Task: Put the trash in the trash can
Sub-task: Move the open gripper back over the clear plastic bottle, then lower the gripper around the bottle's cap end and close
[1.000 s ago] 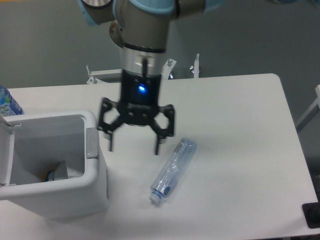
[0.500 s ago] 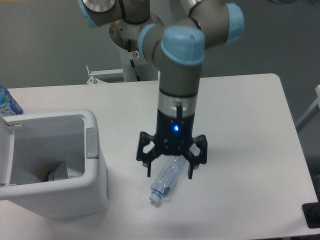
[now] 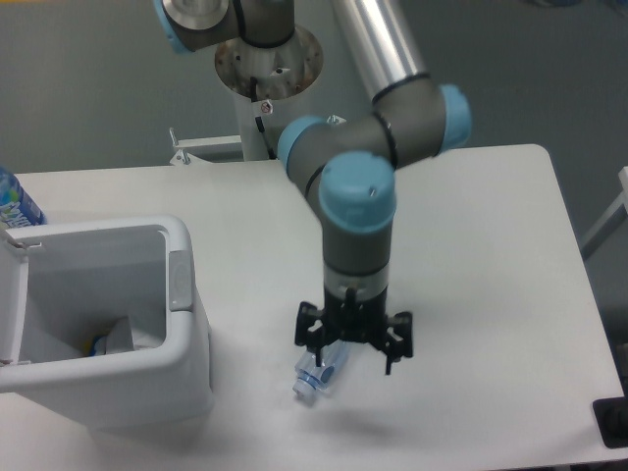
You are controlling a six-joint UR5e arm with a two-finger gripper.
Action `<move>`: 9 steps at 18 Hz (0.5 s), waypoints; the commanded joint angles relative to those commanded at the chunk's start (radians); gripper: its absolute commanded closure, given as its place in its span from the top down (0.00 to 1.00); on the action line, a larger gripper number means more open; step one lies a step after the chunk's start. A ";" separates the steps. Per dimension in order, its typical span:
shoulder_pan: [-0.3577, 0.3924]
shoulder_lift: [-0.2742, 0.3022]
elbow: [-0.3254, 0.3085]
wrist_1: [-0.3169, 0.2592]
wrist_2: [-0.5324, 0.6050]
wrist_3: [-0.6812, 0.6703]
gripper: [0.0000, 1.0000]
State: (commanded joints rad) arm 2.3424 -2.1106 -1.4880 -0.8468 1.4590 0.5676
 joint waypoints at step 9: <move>-0.040 -0.089 -0.009 0.044 -0.039 -0.005 1.00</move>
State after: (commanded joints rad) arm 2.3026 -2.1996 -1.4972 -0.8023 1.4204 0.5630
